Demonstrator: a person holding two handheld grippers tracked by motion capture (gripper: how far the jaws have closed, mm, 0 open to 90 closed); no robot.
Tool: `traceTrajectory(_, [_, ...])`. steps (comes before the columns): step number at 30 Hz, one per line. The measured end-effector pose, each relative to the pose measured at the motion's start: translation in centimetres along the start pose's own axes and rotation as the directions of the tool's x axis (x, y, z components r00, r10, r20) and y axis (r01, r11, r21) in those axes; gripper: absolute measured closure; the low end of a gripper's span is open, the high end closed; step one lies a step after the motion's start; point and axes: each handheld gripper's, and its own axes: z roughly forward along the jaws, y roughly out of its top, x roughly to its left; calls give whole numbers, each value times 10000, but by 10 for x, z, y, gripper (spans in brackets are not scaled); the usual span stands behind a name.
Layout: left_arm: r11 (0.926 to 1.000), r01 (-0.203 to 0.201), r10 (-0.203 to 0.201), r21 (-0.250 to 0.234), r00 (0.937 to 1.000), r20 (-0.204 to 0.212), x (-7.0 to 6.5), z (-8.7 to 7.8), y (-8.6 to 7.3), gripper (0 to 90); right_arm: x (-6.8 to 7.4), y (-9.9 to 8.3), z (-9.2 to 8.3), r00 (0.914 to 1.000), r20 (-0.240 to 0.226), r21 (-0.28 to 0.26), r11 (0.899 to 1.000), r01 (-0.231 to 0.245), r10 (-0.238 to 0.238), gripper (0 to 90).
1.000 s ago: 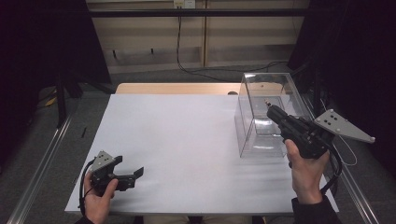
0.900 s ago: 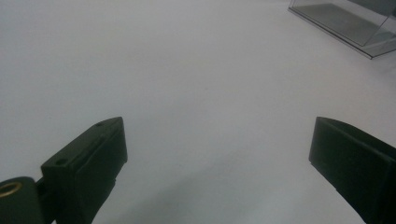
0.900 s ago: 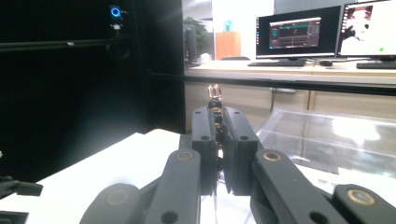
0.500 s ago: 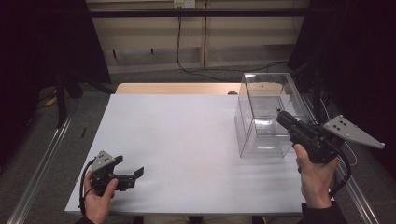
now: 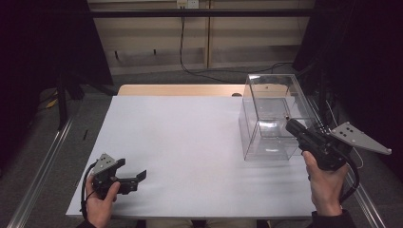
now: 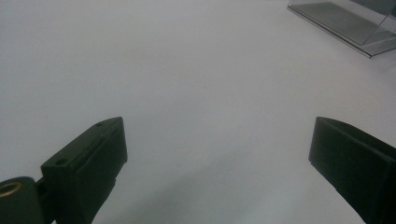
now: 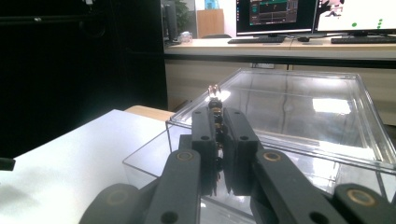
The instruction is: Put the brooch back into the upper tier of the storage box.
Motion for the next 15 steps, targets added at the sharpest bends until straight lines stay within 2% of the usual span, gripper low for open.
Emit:
traceTrajectory(8, [10000,-32,32,-7,10000,31,0,0,0,39,-1,-4,4,9998,139,318,9994,144,-148,844])
traceTrajectory(15, [10000,-30,30,14,10000,77,0,1,0,39,0,-6,6,9996,266,491,9988,80,-93,843])
